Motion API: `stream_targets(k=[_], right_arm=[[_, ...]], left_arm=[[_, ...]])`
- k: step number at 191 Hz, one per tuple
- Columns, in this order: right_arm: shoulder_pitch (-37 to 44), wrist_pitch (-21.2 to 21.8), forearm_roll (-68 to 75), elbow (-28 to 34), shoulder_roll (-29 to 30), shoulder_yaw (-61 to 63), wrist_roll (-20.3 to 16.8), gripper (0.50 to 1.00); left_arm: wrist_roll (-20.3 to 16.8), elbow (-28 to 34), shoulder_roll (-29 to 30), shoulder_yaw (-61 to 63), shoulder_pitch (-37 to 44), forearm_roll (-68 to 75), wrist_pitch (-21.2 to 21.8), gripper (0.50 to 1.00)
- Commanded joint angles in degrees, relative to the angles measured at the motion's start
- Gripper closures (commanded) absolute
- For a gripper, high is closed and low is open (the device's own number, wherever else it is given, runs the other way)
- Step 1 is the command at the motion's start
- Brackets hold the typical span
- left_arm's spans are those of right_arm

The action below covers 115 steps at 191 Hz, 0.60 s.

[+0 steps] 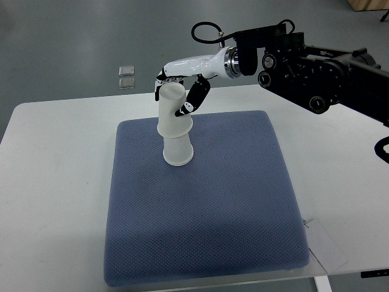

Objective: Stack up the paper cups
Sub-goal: 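Lower the held cup onto the upside-down cup and release it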

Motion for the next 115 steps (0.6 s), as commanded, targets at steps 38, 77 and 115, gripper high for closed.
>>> stream_targets(k=[38,77,115], right_arm=[[-1.06,-0.80,0.00,-0.08,0.37,0.01,-0.09,1.000],[-1.76,-0.71,0.00,-0.08,0.46,-0.08,-0.09,1.000],[-2.28,-1.06,0.00,-0.08,0.63,-2.10,0.00,1.000]], left_arm=[[0.01,0.00,0.00,0.00,0.00,0.00,0.00,0.500],[0.01,0.00,0.00,0.00,0.00,0.00,0.00,0.500],[0.01,0.00,0.00,0.00,0.00,0.00,0.00,0.500]])
